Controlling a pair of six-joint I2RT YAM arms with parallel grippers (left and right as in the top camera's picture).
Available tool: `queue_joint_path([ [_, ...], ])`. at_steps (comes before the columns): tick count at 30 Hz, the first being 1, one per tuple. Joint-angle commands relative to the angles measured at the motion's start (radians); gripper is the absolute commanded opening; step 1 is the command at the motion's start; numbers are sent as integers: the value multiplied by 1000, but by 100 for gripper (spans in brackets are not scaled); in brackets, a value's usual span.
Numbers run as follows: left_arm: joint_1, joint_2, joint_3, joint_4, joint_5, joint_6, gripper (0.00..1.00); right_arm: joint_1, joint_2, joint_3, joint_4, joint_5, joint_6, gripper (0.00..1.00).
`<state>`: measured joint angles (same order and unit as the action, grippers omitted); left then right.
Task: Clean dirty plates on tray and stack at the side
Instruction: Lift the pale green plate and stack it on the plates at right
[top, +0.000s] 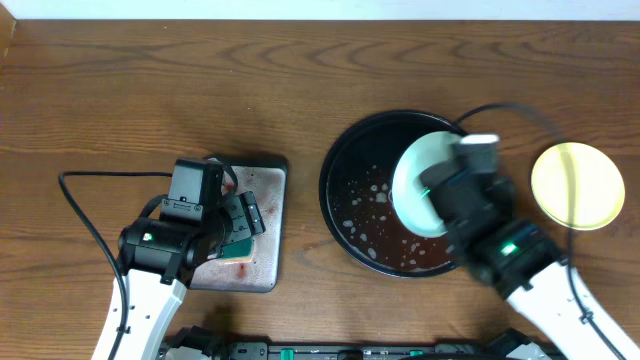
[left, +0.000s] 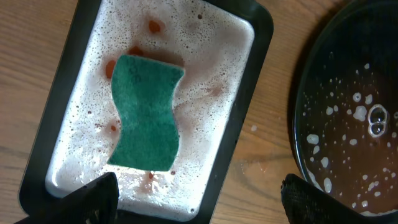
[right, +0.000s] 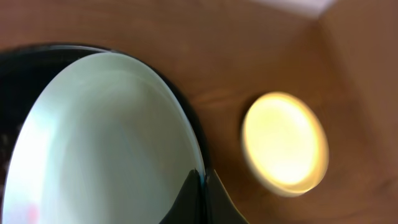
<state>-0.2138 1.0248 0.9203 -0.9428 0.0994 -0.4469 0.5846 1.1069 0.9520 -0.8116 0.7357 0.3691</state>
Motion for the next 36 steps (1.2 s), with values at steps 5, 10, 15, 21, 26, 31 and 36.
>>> queue_joint_path([
  [5,3,2,15,-5,2,5,84,-589,5,1,55,-682,-28,1],
  [10,3,2,15,-5,2,5,84,-981,33,1,101,-864,-60,1],
  [15,3,2,15,-5,2,5,84,-1242,139,1,145,-898,-18,1],
  [21,3,2,15,-5,2,5,84,-1350,335,1,262,-898,50,1],
  [26,3,2,15,-5,2,5,84,-1358,428,1,326,-899,49,4],
  [31,3,2,15,-5,2,5,84,-1334,391,1,322,-1068,33,50],
  [36,3,2,15,-5,2,5,84,-1218,203,3,298,-1387,-8,58],
])
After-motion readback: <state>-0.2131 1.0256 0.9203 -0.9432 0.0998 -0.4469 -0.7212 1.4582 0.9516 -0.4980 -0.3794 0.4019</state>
